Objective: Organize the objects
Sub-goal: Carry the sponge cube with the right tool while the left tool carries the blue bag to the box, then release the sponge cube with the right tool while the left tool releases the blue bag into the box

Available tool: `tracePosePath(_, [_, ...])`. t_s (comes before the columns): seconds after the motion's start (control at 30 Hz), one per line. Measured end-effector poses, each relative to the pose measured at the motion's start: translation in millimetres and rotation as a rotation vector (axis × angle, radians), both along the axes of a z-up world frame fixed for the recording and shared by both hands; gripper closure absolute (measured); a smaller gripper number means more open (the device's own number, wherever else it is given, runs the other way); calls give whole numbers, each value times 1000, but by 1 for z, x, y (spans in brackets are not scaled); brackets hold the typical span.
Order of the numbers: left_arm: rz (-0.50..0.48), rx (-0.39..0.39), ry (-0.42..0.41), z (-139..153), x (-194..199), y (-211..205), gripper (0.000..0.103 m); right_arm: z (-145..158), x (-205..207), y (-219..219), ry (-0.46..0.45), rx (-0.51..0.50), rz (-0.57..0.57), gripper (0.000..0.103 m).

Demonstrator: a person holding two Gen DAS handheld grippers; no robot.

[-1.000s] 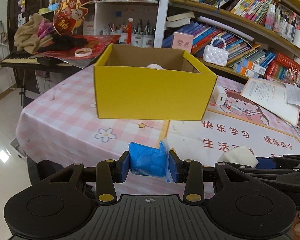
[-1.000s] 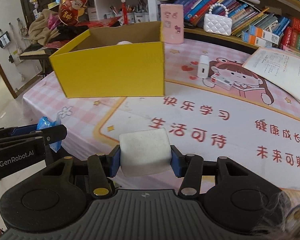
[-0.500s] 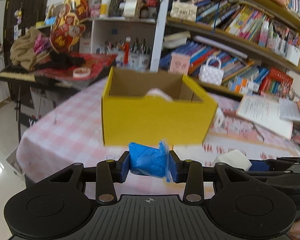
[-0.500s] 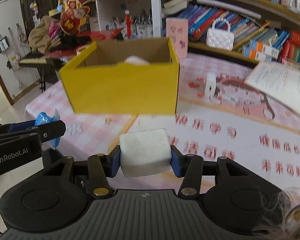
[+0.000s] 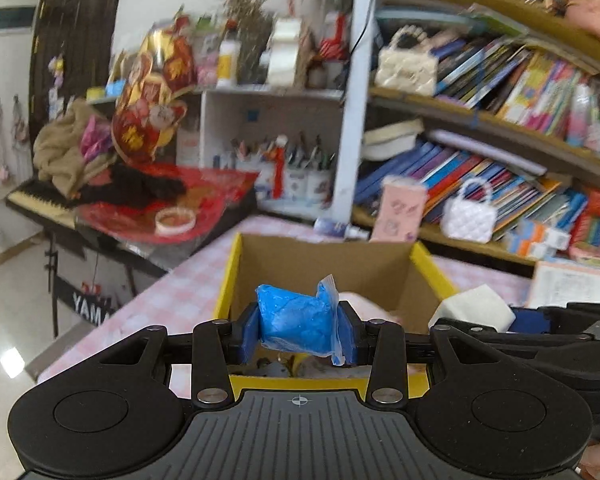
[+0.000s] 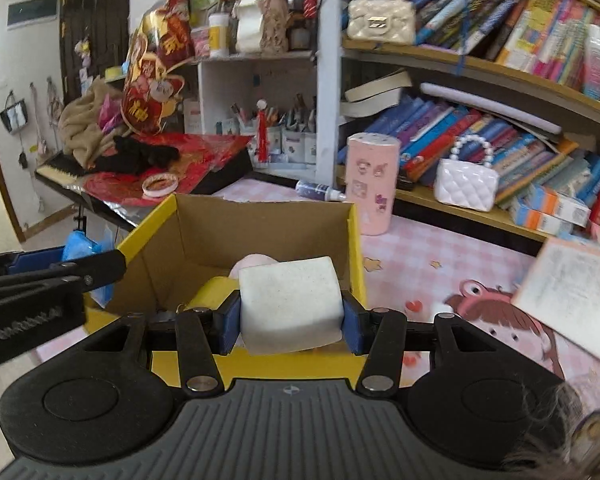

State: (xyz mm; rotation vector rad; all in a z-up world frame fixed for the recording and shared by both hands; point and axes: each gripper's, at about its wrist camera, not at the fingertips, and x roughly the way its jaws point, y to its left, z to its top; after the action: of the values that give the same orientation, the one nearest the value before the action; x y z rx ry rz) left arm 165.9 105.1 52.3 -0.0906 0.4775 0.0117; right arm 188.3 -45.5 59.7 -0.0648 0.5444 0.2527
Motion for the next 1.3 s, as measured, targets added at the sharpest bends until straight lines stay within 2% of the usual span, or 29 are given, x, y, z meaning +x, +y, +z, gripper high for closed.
tracePosePath(0.17, [2, 33, 68, -17, 24, -5, 65, -22, 39, 7, 67, -38, 46, 56])
tracePosePath(0.33, [-16, 67, 127, -30, 35, -12, 64, -39, 56, 5, 146, -28, 92, 56])
tracePosePath(0.57, [-16, 75, 166, -34, 39, -10, 63, -42, 60, 6, 140, -34, 136, 55])
tracePosePath(0.63, [-14, 86, 169, -32, 38, -11, 57, -42, 59, 6, 139, -36, 133, 55])
tracePosePath(0.7, [-6, 106, 158, -28, 34, -12, 50, -40, 57, 4, 144, -27, 124, 54])
tracePosePath(0.77, [8, 123, 126, -22, 28, -11, 38, -36, 54, 2, 132, -31, 111, 47])
tracePosePath(0.83, [19, 119, 95, -16, 22, -9, 19, -31, 49, -2, 101, -33, 92, 45])
tracePosePath(0.87, [17, 110, 76, -13, 18, -7, 16, -29, 46, -4, 96, -27, 83, 43])
tracePosePath(0.97, [8, 97, 29, -2, 3, -8, 15, -21, 34, -13, 74, 8, 67, 41])
tracePosePath(1.1, [-24, 84, -19, 9, -19, -14, 14, -14, 6, -20, 21, 3, 20, 35])
tracePosePath(1.3, [-72, 93, -2, 2, -51, -22, 13, -14, -41, -40, 18, 9, -49, 34])
